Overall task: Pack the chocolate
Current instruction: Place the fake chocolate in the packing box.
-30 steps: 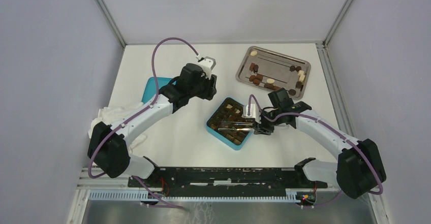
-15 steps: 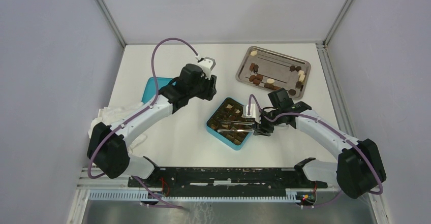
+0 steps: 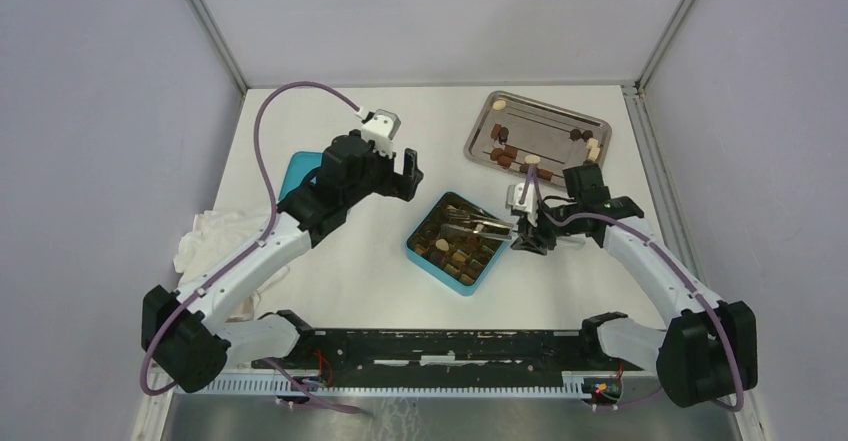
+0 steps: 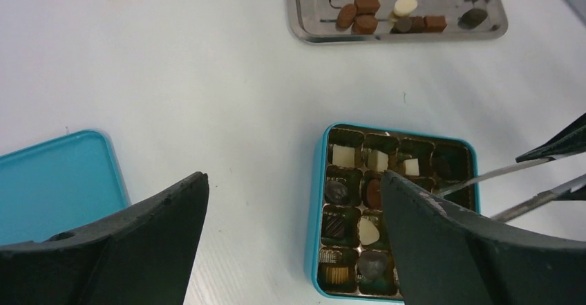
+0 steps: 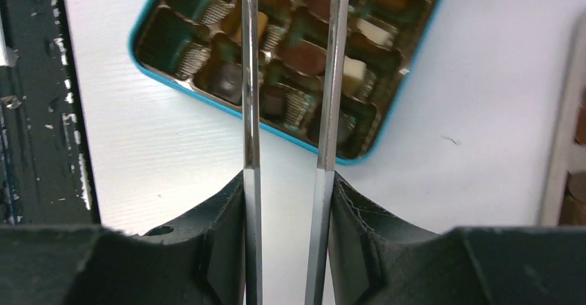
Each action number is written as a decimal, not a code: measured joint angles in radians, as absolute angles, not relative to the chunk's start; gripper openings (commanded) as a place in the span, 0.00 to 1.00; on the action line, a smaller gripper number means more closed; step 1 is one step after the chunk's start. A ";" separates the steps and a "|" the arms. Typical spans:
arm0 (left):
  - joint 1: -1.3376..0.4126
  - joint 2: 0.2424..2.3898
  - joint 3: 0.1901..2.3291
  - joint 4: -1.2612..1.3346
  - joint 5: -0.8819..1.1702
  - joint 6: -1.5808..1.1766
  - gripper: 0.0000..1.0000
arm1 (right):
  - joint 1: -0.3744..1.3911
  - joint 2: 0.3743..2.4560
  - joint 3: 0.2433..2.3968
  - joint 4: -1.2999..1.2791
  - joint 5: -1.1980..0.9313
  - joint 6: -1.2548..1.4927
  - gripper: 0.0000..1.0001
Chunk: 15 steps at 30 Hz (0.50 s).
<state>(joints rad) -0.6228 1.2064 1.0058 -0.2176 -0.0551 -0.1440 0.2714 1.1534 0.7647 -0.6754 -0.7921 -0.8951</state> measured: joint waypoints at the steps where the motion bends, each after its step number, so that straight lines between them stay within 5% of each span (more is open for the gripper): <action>1: -0.623 1.186 0.998 -0.209 -0.060 -0.144 1.00 | 0.242 1.147 0.768 -0.675 -0.798 -0.895 0.46; 15: -0.616 1.125 0.987 -0.215 -0.077 -0.144 0.99 | -0.011 1.186 0.882 -0.588 -0.612 -0.754 0.46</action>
